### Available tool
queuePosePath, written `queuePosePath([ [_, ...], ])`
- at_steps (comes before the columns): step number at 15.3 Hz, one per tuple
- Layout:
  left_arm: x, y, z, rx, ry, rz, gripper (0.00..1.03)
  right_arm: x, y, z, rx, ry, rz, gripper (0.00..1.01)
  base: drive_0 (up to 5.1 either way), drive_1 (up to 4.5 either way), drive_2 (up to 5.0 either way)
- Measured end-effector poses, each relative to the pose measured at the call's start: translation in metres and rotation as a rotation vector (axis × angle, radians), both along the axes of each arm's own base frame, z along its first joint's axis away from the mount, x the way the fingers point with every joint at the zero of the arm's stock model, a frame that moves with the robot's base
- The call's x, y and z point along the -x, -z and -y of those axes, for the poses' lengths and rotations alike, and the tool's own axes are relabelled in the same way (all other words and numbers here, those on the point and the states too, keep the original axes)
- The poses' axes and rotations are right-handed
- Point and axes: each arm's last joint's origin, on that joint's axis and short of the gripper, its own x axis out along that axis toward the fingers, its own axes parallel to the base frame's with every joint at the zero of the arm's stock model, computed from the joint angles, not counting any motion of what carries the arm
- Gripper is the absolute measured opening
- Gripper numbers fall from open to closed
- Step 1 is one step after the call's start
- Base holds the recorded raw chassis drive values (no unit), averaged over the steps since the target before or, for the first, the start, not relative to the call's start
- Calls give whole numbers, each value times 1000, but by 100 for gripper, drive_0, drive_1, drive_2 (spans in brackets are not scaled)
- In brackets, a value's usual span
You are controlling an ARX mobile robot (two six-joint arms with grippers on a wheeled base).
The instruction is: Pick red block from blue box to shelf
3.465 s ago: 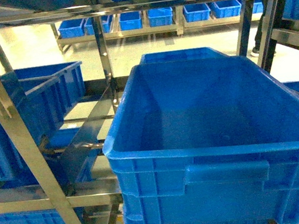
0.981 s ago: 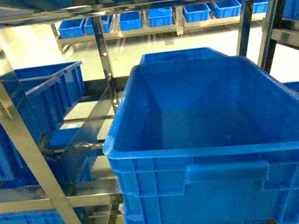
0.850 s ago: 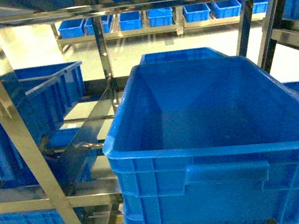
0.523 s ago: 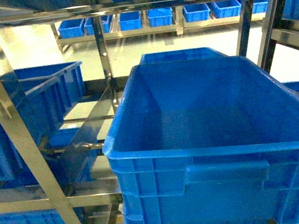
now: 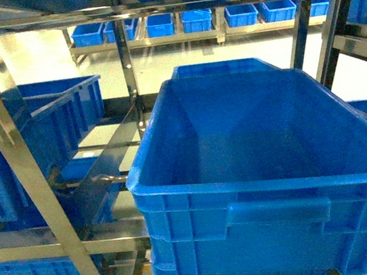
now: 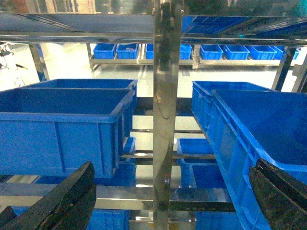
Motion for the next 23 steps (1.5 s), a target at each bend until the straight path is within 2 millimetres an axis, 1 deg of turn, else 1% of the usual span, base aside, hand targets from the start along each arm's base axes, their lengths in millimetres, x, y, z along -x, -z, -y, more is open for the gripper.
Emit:
queuePosePath([
  [1, 0, 0, 0, 0, 0, 0, 98, -10, -1, 0, 2, -22, -17, 28, 0, 0, 0],
  [2, 0, 0, 0, 0, 0, 0, 98, -26, 1, 1, -6, -62, -80, 28, 0, 0, 0],
  [3, 0, 0, 0, 0, 0, 0, 98, -37, 4, 4, -14, -96, -122, 28, 0, 0, 0],
  [6, 0, 0, 0, 0, 0, 0, 98, -66, 7, 6, -12, -177, -108, 28, 0, 0, 0],
  [8, 0, 0, 0, 0, 0, 0, 98, -78, 17, 5, 6, -206, -133, 28, 0, 0, 0],
  [9, 0, 0, 0, 0, 0, 0, 98, -83, 25, 0, 19, -225, -170, 28, 0, 0, 0],
  [13, 0, 0, 0, 0, 0, 0, 98, -91, 31, -9, 47, -259, -159, 28, 0, 0, 0],
  [14, 0, 0, 0, 0, 0, 0, 98, -97, 35, -12, 64, -272, -147, 28, 0, 0, 0],
  [16, 0, 0, 0, 0, 0, 0, 98, -112, 55, -13, 73, -265, -201, 28, 0, 0, 0],
  [17, 0, 0, 0, 0, 0, 0, 98, -119, 61, -14, 74, -262, -213, 28, 0, 0, 0],
  [19, 0, 0, 0, 0, 0, 0, 98, -135, 57, -14, 93, -254, -158, 28, 0, 0, 0],
  [20, 0, 0, 0, 0, 0, 0, 98, -142, 54, -13, 96, -236, -130, 30, 0, 0, 0],
  [21, 0, 0, 0, 0, 0, 0, 98, -145, 53, -9, 93, -225, -125, 43, 0, 0, 0],
  [22, 0, 0, 0, 0, 0, 0, 98, -140, 51, -6, 94, -230, -129, 71, 0, 0, 0],
  [23, 0, 0, 0, 0, 0, 0, 98, -127, 45, -10, 98, -269, -98, 96, 0, 0, 0],
])
